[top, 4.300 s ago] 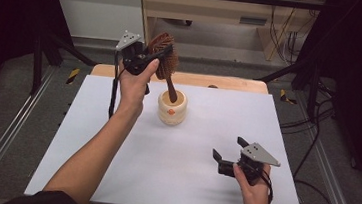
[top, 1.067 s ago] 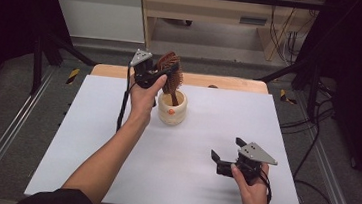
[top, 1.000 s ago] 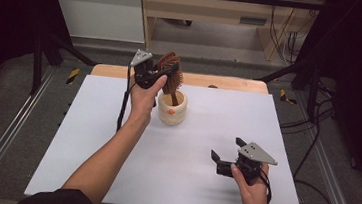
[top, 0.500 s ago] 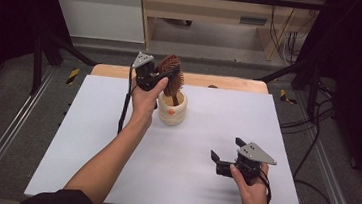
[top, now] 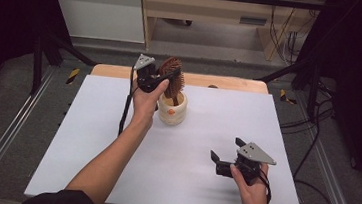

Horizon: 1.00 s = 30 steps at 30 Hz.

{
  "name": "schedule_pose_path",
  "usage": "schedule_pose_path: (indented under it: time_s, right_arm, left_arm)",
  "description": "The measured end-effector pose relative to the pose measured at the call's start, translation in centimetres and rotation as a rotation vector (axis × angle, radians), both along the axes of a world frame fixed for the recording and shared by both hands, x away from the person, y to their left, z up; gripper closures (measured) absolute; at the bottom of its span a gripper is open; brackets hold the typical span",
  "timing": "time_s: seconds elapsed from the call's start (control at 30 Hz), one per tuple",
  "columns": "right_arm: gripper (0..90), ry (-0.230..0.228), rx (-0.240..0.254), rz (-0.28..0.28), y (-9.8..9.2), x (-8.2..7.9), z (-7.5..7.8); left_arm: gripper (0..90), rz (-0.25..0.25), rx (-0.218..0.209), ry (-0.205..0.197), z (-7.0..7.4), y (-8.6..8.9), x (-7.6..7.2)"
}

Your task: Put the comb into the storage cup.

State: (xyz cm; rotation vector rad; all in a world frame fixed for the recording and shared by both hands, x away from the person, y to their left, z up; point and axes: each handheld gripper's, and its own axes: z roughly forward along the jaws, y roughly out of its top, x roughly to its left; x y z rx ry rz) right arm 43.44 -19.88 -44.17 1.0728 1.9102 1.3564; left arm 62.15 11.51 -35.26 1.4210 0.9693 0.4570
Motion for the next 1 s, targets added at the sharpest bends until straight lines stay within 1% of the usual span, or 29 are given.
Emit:
schedule_pose_path:
  time_s: [0.03,0.3,0.43,1.0]
  right_arm:
    - [3.7,0.0,0.001,0.0,0.0,0.0,0.0]
    - [3.6,0.0,-0.001,0.0,0.0,0.02,-0.01]
    - [3.7,0.0,-0.004,0.001,0.0,0.02,-0.02]
    - [3.6,0.007,-0.006,0.0,0.03,0.1,-0.09]
  left_arm:
    - [49.0,-0.003,0.005,0.002,-0.04,0.02,0.0]
    - [49.1,-0.003,0.0,0.003,-0.18,-0.01,0.04]
    - [49.0,-0.005,0.006,0.005,-0.21,-0.02,0.06]
    - [49.0,-0.005,-0.005,0.014,-0.86,0.04,0.02]
